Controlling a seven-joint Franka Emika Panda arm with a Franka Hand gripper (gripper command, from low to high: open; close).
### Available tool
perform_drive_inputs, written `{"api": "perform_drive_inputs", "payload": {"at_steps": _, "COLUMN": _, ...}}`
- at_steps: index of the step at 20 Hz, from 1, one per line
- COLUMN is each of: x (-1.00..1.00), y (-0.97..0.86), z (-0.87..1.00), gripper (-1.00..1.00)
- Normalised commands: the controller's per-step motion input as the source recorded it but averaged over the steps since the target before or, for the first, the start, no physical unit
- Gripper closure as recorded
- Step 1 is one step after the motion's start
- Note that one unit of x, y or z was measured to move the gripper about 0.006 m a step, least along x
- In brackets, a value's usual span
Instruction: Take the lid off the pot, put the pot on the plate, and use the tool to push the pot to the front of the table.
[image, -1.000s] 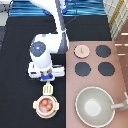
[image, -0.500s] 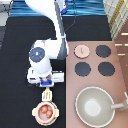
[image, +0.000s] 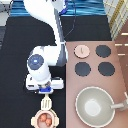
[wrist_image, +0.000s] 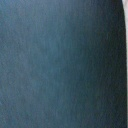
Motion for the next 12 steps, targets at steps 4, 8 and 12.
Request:
{"api": "perform_drive_inputs", "payload": {"at_steps": 4, "x": -0.73, "y": 0.07, "z": 0.66, "gripper": 1.0}}
{"api": "perform_drive_inputs", "payload": {"at_steps": 8, "x": -0.71, "y": 0.01, "z": 0.53, "gripper": 1.0}}
{"api": "perform_drive_inputs", "payload": {"at_steps": 12, "x": -0.83, "y": -0.07, "z": 0.28, "gripper": 1.0}}
